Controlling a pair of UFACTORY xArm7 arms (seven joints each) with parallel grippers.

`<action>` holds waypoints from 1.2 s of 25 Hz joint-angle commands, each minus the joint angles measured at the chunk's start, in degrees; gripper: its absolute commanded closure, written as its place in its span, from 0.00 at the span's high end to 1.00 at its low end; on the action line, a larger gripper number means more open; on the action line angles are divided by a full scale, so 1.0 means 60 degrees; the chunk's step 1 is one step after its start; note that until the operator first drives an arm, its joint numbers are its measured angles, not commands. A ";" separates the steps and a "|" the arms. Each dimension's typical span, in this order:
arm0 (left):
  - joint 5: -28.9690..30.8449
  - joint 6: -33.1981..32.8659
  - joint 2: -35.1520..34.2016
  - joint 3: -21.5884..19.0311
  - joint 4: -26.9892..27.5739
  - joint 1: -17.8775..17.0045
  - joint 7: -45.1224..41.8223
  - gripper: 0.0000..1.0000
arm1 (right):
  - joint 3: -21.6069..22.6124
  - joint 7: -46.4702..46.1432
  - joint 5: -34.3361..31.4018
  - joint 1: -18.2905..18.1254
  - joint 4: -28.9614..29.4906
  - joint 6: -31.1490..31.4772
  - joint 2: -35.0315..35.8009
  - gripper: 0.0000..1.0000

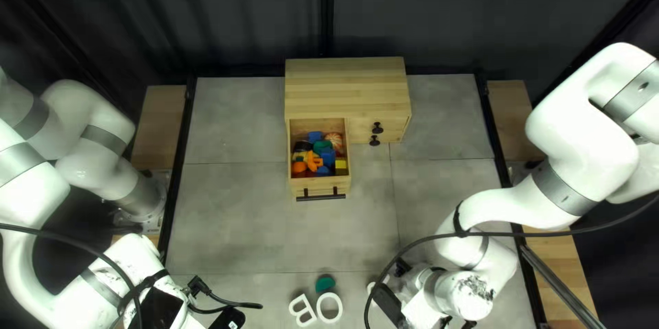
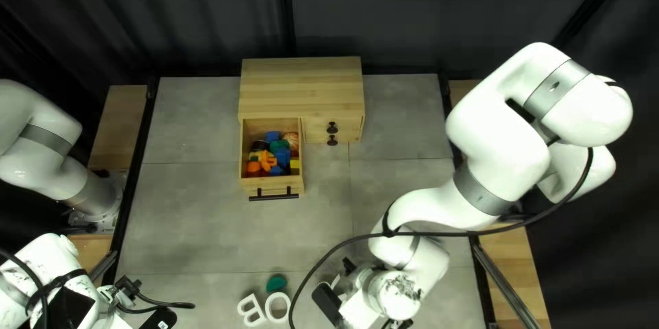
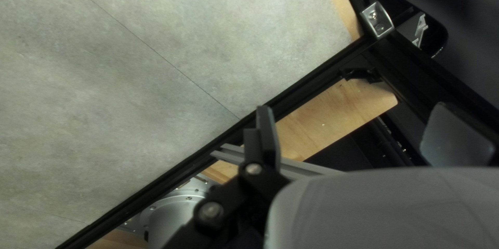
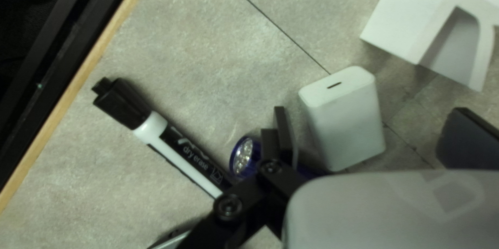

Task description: Open drawers and place objects into drawer and close

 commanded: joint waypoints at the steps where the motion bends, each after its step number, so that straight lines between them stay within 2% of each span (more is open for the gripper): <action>1: 0.0000 0.0000 0.0000 0.0000 0.0000 0.0000 0.0000 1.00 | -0.0019 -0.0018 0.0001 -0.0027 -0.0006 -0.0039 0.0042 0.96; 2: 0.0000 0.0000 0.0000 0.0000 0.0000 0.0000 0.0000 1.00 | -0.0031 -0.0020 -0.0021 -0.0038 -0.0038 -0.0107 0.0050 0.89; 4: 0.0000 0.0000 0.0000 0.0000 0.0000 0.0000 0.0000 1.00 | -0.0051 -0.0004 -0.0056 -0.0047 -0.0094 -0.0208 0.0070 0.67; 5: 0.0000 0.0000 0.0000 0.0000 0.0000 0.0000 0.0000 1.00 | -0.0056 0.0000 -0.0064 -0.0053 -0.0119 -0.0248 0.0071 0.62; 6: 0.0000 0.0000 0.0000 0.0000 0.0000 0.0000 0.0000 1.00 | -0.0059 -0.0002 -0.0066 -0.0058 -0.0139 -0.0273 0.0065 0.44; 7: 0.0000 0.0000 0.0000 0.0000 0.0000 0.0000 0.0000 1.00 | -0.0059 -0.0002 -0.0066 -0.0058 -0.0139 -0.0273 0.0065 0.32; 8: 0.0000 0.0000 0.0000 0.0000 0.0000 0.0000 0.0000 1.00 | -0.0057 -0.0011 -0.0061 -0.0065 -0.0163 -0.0286 0.0042 0.09; 9: 0.0000 0.0000 0.0000 0.0000 0.0000 0.0000 0.0000 1.00 | -0.0050 -0.0026 -0.0053 -0.0071 -0.0198 -0.0284 0.0000 0.04; 10: 0.0000 0.0000 0.0000 0.0000 0.0000 0.0000 0.0000 1.00 | -0.0046 -0.0033 -0.0046 -0.0074 -0.0218 -0.0277 -0.0024 0.03; 18: 0.0000 0.0000 0.0000 0.0000 0.0000 0.0000 0.0000 1.00 | 0.0033 -0.0394 0.0223 -0.0167 -0.0208 0.0202 -0.0447 0.03; 28: 0.0000 0.0000 0.0000 0.0000 0.0000 0.0000 0.0000 1.00 | -0.0020 -0.1321 0.0724 -0.0404 -0.0285 0.1529 -0.1719 0.03; 29: 0.0000 0.0000 0.0000 0.0000 0.0000 0.0000 0.0000 1.00 | -0.0031 -0.1392 0.0727 -0.0421 -0.0255 0.1635 -0.1758 0.58; 30: 0.0000 0.0000 0.0000 0.0000 0.0000 0.0000 0.0000 1.00 | -0.0031 -0.1392 0.0727 -0.0421 -0.0255 0.1635 -0.1758 0.87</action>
